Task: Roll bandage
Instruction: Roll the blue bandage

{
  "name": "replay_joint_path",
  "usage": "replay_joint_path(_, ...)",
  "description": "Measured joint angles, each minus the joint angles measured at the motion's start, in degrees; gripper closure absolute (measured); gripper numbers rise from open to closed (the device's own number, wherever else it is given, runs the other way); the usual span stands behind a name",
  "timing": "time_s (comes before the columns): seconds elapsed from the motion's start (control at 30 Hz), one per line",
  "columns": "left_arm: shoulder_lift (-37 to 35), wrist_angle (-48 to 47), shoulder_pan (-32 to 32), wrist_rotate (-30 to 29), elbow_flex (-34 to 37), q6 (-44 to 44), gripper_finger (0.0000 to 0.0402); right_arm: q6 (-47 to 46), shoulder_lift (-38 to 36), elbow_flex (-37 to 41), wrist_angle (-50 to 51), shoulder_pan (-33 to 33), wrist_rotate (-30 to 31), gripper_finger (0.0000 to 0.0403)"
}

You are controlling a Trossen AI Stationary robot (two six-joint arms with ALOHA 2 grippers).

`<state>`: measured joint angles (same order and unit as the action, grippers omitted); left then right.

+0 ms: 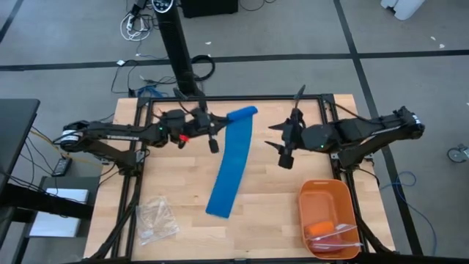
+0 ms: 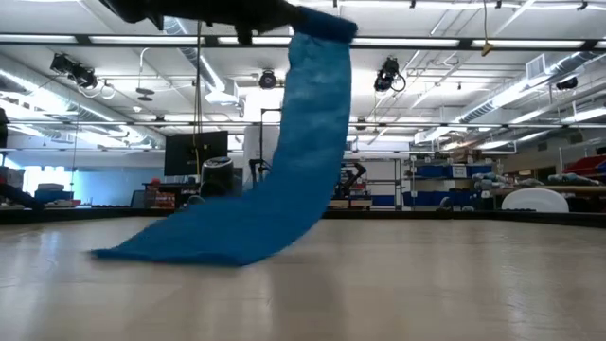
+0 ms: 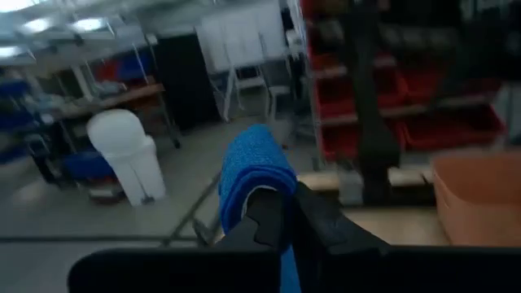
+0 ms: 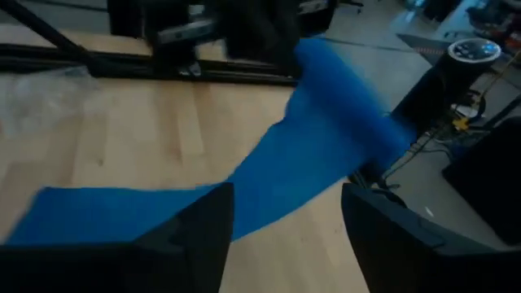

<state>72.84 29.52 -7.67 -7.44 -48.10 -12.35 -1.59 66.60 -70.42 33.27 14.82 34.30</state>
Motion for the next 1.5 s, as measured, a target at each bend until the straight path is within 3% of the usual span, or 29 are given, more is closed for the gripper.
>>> replay_joint_path(0.17,-5.2,-1.8,-0.7,0.7,-0.2,-2.4,0.0386,0.1,3.3,6.9,-4.1,1.6,-0.2,0.0173)
replay_joint_path(0.4,-7.6,-8.3,-2.0,0.0,0.5,-2.4,0.0387,-0.4,16.0,14.5,-19.1,2.4,-10.3,0.0195)
replay_joint_path(0.6,-7.6,-6.9,-4.3,-1.7,5.5,-2.3,0.0387,-2.0,29.0,12.9,-26.1,3.1,-16.4,0.0213)
replay_joint_path(0.83,-7.6,1.0,-7.1,-1.7,11.8,-2.0,0.0387,-5.6,38.0,8.0,-29.5,3.4,-25.6,0.0220)
replay_joint_path(1.1,-7.6,5.1,-8.9,-1.7,14.6,-2.0,0.0386,-7.5,44.8,4.8,-30.9,3.8,-25.1,0.0237)
replay_joint_path(1.5,-7.6,7.0,-9.1,-2.1,14.6,-2.0,0.0384,-10.6,48.6,4.6,-35.2,2.5,-25.3,0.0290)
